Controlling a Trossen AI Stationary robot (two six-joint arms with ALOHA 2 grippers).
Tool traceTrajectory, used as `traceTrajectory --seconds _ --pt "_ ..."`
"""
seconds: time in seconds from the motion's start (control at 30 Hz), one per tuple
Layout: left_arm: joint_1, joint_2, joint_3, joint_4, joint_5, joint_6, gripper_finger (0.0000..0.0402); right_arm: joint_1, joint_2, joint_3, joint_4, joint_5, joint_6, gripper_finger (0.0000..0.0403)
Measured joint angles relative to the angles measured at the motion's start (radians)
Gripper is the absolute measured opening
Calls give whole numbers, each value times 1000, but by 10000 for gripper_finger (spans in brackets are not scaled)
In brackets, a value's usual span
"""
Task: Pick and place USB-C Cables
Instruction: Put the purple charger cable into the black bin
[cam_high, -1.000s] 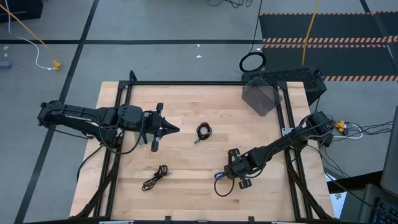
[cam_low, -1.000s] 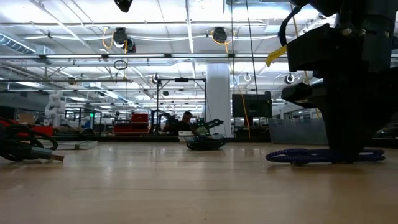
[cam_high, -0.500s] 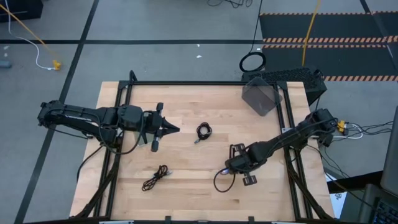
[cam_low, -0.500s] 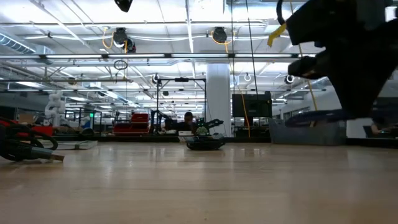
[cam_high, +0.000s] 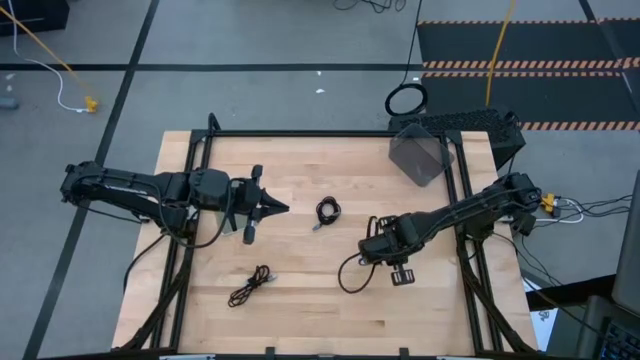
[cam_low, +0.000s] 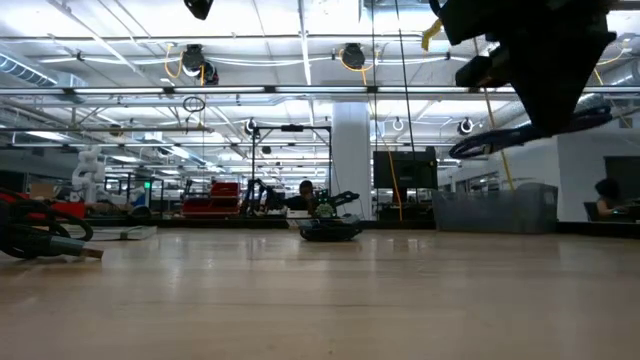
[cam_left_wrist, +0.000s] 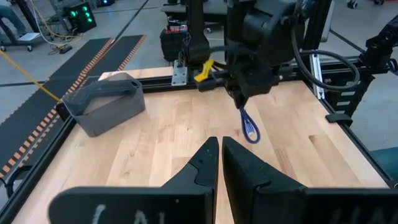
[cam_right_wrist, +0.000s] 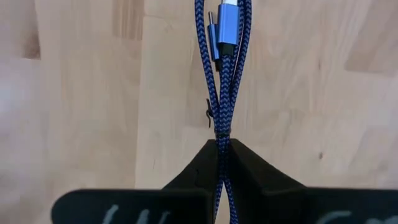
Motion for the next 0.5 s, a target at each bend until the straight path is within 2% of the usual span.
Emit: traceTrajectory --seconds 0.17,0.3,0.5 --pt "0 0 0 -1 0 0 26 -23 0 69 -113 12 18 13" --pt "0 0 0 -3 0 0 26 -37 0 131 -203 60 37 13" --pt "0 0 0 -10 0 -5 26 -69 -1 226 -353 58 83 13"
